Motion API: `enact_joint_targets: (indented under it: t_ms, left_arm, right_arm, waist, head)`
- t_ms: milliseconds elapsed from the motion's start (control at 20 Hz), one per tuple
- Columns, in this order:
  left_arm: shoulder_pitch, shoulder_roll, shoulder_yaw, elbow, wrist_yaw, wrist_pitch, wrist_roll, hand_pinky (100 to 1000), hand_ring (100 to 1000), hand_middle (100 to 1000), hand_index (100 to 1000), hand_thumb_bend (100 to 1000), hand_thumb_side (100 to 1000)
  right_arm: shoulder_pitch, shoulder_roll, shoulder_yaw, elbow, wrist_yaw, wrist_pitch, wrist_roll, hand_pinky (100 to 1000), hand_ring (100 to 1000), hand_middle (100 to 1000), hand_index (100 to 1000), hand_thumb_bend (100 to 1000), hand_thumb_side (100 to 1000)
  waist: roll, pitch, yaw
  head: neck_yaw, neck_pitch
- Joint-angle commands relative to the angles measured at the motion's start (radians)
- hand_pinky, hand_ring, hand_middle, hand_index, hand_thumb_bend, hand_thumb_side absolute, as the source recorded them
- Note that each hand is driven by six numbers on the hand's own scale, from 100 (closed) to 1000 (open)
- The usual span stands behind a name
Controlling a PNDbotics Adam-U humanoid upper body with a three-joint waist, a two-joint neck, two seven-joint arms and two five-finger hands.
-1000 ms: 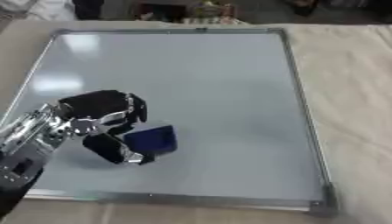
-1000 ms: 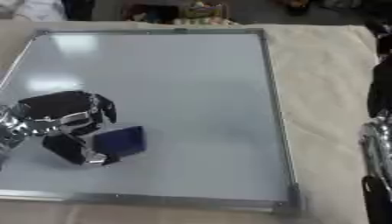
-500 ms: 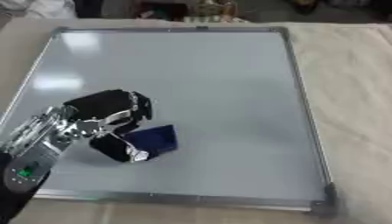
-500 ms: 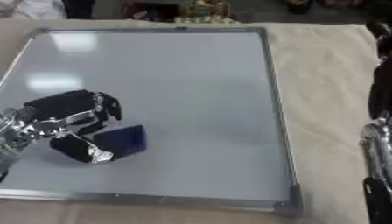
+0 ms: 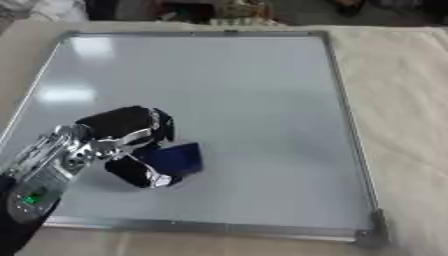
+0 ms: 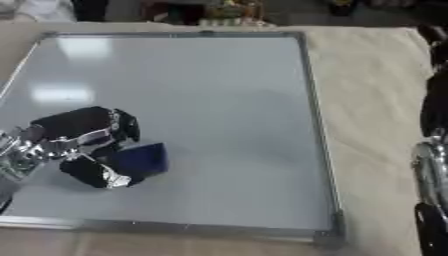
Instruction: Wipe the whiteboard clean with a brush.
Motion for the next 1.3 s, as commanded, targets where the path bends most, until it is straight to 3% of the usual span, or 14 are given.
enact_joint_targets:
  t_ms: [50, 550, 800, 1300]
  left_arm:
    - [-0.008, 0.006, 0.005, -0.005, 0.005, 0.003, 0.007, 616, 686, 609, 100, 408, 478]
    - [0.001, -0.006, 0.001, 0.017, 0.007, -0.014, 0.028, 573, 653, 605, 100, 315, 412]
    - [0.003, -0.011, -0.004, 0.026, 0.01, -0.021, 0.018, 570, 664, 641, 100, 350, 422]
    - [0.002, -0.017, -0.001, 0.047, -0.003, -0.028, 0.037, 527, 603, 500, 100, 284, 391]
  right_arm:
    - [-0.006, -0.012, -0.003, -0.014, -0.007, 0.0, 0.003, 911, 926, 702, 885, 190, 1000]
    - [-0.006, -0.01, -0.003, -0.014, -0.008, -0.001, 0.004, 913, 927, 702, 885, 191, 1000]
    - [-0.007, -0.009, -0.003, -0.014, -0.009, -0.001, 0.006, 913, 927, 702, 885, 192, 1000]
    - [-0.008, -0.007, -0.001, -0.014, -0.011, -0.001, 0.011, 914, 928, 702, 886, 195, 1000]
  waist:
    - [-0.003, -0.015, 0.0]
    - [-0.005, -0.013, -0.002]
    - [-0.004, -0.011, -0.003]
    - [-0.006, -0.007, -0.005]
  head:
    - [0.004, -0.009]
    - [0.007, -0.012]
    - [0.008, -0.012]
    - [0.01, -0.017]
